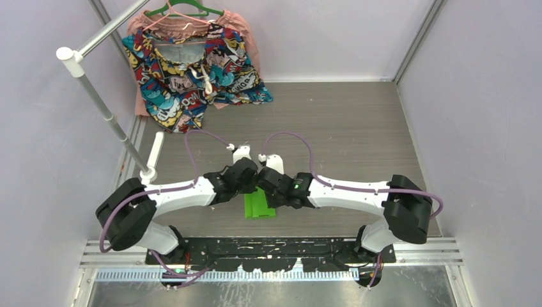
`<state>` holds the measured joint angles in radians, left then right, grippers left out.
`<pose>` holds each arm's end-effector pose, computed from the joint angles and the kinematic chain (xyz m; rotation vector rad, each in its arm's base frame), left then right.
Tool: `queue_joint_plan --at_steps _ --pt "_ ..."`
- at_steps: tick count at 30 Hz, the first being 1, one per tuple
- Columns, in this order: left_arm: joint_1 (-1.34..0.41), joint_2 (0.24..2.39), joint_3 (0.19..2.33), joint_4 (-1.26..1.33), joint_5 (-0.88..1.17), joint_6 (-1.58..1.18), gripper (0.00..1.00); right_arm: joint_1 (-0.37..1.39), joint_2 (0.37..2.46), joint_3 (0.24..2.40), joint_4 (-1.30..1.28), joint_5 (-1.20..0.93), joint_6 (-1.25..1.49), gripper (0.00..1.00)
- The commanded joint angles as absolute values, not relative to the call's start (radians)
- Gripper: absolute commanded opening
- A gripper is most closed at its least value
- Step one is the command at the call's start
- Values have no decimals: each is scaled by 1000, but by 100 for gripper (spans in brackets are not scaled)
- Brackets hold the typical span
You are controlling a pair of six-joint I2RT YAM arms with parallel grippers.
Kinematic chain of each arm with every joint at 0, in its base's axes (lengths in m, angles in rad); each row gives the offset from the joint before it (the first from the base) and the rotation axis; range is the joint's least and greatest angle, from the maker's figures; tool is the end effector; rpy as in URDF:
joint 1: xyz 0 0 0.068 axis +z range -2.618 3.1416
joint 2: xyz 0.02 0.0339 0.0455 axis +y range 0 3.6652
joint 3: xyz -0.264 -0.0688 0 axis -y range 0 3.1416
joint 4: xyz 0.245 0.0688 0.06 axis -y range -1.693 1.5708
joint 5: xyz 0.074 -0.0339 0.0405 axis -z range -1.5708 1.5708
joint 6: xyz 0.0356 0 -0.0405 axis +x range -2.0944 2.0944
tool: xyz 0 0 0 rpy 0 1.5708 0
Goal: Fold the paper box
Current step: Close the paper box at the center of the board.
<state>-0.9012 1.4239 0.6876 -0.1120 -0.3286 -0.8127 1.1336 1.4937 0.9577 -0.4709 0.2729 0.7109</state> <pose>0.1793 -0.2080 0.1738 -0.0440 2.4018 -0.4244 0.1352 0.2667 0.2117 -0.4381 2.5280 0.3792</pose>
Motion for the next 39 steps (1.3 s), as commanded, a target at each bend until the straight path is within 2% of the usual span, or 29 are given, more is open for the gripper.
queue_joint_plan --at_steps 1,9,16,21,32,39 --pt "-907 1451 708 -145 -315 -775 0 1149 1399 990 -535 349 698 23" --pt "-906 1452 751 -191 -241 -727 0 1149 1110 990 -740 470 738 27" --pt "-907 1413 731 -212 -197 -685 0 1148 953 1010 -868 501 785 28" --pt "-907 1382 722 -224 -193 -668 0 1149 971 1048 -921 496 778 28" --pt "-905 1388 754 -290 -140 -662 0 1147 1032 1086 -866 440 733 28" --pt "-905 1411 771 -323 -141 -688 0 1149 1149 1064 -810 414 638 27"
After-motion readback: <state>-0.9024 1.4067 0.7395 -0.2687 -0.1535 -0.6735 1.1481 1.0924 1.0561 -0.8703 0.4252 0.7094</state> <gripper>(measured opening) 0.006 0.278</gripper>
